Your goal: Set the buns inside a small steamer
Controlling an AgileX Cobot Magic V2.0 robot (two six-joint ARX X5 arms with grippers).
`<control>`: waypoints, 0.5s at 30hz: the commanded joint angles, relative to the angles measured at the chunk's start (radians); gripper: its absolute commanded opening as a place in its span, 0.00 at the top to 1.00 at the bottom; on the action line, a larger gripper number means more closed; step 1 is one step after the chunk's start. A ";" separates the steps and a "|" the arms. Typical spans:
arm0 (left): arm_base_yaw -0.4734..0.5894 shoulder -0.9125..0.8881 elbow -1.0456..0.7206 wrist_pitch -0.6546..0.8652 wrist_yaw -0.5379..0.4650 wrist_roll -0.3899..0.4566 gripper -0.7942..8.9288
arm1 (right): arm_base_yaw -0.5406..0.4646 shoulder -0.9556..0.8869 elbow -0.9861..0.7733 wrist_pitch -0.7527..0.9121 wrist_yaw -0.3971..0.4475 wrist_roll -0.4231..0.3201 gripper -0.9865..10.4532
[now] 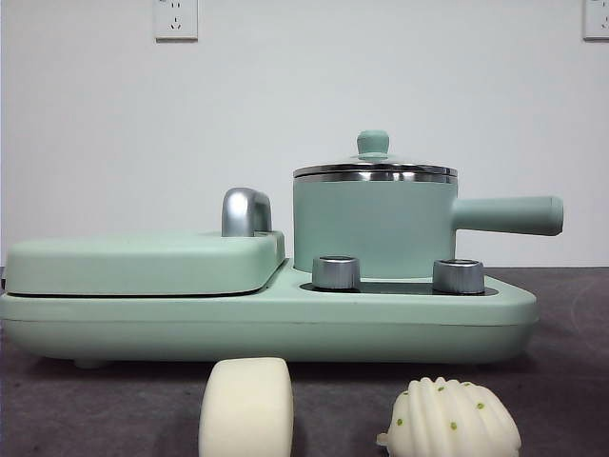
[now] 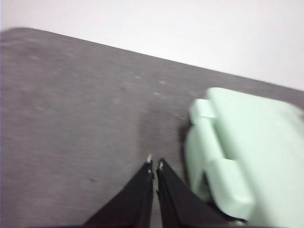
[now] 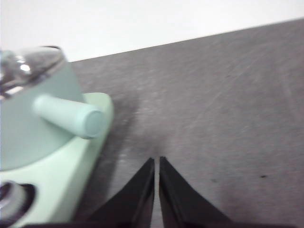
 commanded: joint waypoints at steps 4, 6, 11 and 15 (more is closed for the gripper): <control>-0.034 0.040 0.080 -0.041 0.021 -0.087 0.90 | 0.003 0.004 0.100 0.003 -0.066 0.139 0.90; -0.050 0.070 0.122 -0.051 0.021 -0.089 0.90 | 0.007 0.019 0.155 -0.030 -0.078 0.142 0.90; -0.077 0.165 0.243 -0.079 0.053 -0.089 0.90 | 0.013 0.103 0.316 -0.154 -0.113 0.125 0.90; -0.092 0.254 0.351 -0.099 0.130 -0.088 0.90 | 0.013 0.192 0.444 -0.239 -0.194 0.092 0.90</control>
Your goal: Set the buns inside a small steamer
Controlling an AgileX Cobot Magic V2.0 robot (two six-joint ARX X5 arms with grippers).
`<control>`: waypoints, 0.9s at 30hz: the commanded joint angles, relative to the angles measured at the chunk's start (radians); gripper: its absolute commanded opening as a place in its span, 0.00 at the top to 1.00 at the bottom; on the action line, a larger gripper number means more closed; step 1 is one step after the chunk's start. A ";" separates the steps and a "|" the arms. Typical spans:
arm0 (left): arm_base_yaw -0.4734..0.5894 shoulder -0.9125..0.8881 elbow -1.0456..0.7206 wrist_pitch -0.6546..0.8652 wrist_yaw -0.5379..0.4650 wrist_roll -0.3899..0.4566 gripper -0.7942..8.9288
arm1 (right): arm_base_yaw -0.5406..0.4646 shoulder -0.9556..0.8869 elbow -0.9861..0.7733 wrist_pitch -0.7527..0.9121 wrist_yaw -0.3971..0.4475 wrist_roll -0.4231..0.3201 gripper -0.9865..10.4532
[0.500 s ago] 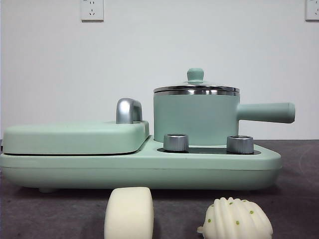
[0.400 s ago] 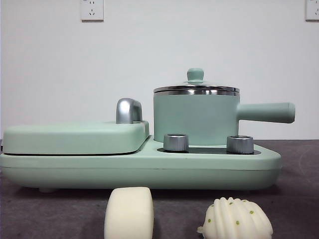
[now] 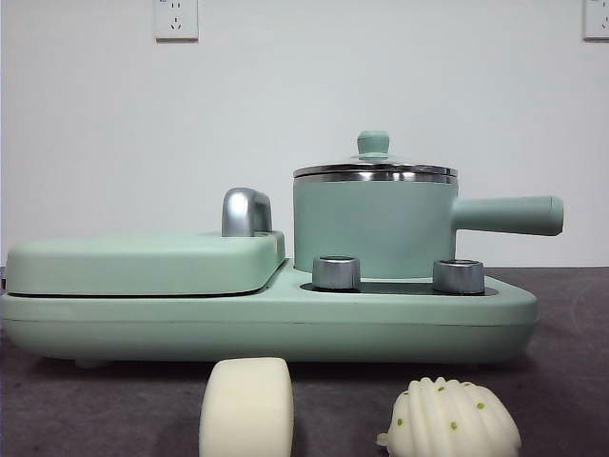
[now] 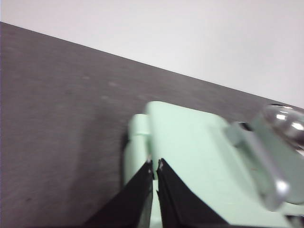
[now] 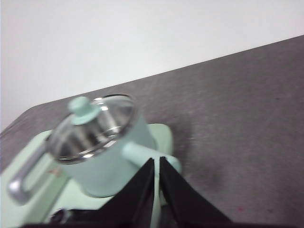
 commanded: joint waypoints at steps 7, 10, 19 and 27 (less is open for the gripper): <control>-0.026 0.196 0.253 -0.048 0.168 0.048 0.90 | 0.003 0.192 0.255 -0.151 -0.219 -0.145 0.90; -0.034 0.272 0.339 -0.087 0.230 0.073 0.90 | 0.003 0.262 0.333 -0.206 -0.287 -0.201 0.90; -0.088 0.431 0.481 -0.113 0.423 0.118 0.90 | 0.009 0.378 0.475 -0.303 -0.438 -0.329 0.90; -0.114 0.452 0.481 -0.109 0.428 0.121 0.89 | 0.027 0.378 0.475 -0.304 -0.445 -0.328 0.90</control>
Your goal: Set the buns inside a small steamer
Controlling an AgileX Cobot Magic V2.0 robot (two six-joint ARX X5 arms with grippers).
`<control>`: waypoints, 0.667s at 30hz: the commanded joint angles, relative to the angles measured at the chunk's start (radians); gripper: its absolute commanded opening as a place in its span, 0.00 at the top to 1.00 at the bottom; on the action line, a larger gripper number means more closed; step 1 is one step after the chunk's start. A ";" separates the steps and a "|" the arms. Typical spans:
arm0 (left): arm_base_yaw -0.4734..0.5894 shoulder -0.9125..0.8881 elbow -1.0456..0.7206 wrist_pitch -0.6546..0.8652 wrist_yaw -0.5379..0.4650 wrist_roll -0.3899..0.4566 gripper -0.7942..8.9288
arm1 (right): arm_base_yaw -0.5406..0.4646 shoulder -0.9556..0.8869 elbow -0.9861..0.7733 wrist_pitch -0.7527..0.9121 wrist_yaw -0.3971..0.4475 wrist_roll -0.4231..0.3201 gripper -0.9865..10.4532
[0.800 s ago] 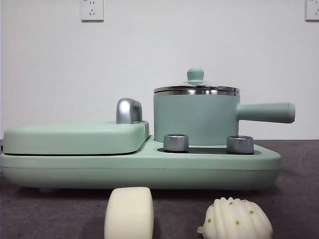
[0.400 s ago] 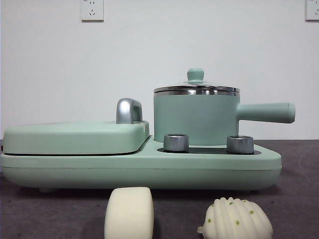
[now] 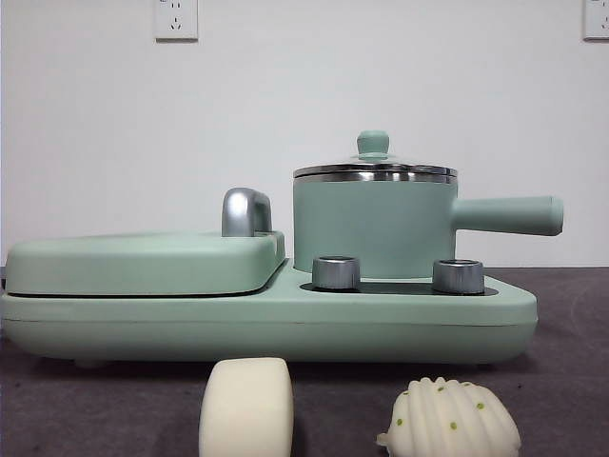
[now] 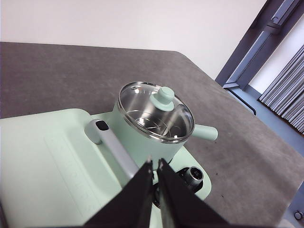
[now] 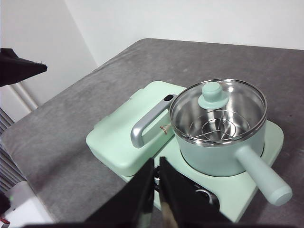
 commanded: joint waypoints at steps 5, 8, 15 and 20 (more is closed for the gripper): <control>-0.003 0.006 0.017 0.008 0.007 0.017 0.85 | 0.002 0.003 0.017 0.004 0.034 -0.012 0.83; -0.003 0.007 0.017 0.008 0.006 0.017 0.66 | 0.002 0.004 0.017 0.005 0.066 -0.012 0.65; -0.003 0.024 0.017 0.013 0.006 0.016 0.44 | 0.002 0.004 0.017 0.004 0.084 -0.009 0.48; -0.003 0.067 0.017 0.032 0.006 0.000 0.44 | 0.002 0.004 0.017 0.005 0.084 -0.008 0.48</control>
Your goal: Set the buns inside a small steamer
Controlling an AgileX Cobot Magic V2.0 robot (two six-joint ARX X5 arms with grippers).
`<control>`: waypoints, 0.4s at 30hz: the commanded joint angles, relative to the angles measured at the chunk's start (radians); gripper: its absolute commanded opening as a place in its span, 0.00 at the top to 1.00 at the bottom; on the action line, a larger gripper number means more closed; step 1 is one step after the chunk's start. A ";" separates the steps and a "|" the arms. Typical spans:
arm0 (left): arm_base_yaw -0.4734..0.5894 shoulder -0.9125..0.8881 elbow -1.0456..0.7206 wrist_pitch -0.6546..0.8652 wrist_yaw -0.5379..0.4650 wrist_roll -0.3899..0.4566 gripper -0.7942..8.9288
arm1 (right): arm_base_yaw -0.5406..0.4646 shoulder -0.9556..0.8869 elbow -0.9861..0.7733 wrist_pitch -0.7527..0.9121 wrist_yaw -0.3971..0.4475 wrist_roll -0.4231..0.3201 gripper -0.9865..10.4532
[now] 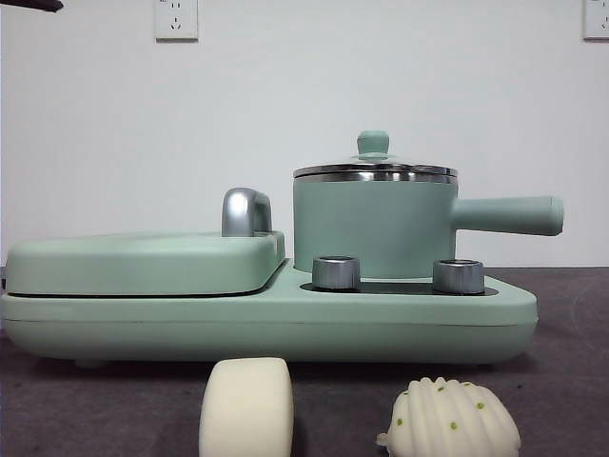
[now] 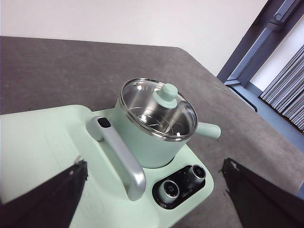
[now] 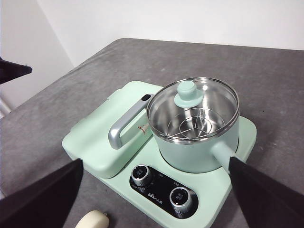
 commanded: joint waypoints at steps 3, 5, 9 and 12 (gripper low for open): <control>-0.005 0.077 0.020 0.053 0.006 -0.006 0.44 | 0.002 0.004 0.017 0.009 0.000 -0.008 0.48; -0.009 0.119 0.037 0.051 0.006 -0.007 0.44 | 0.002 0.004 0.017 0.012 0.000 -0.008 0.48; -0.024 0.221 0.097 0.043 0.006 -0.006 0.44 | 0.002 0.004 0.017 0.013 0.000 -0.008 0.48; -0.040 0.315 0.165 0.035 0.006 -0.003 0.44 | 0.002 0.004 0.017 0.013 0.000 -0.008 0.48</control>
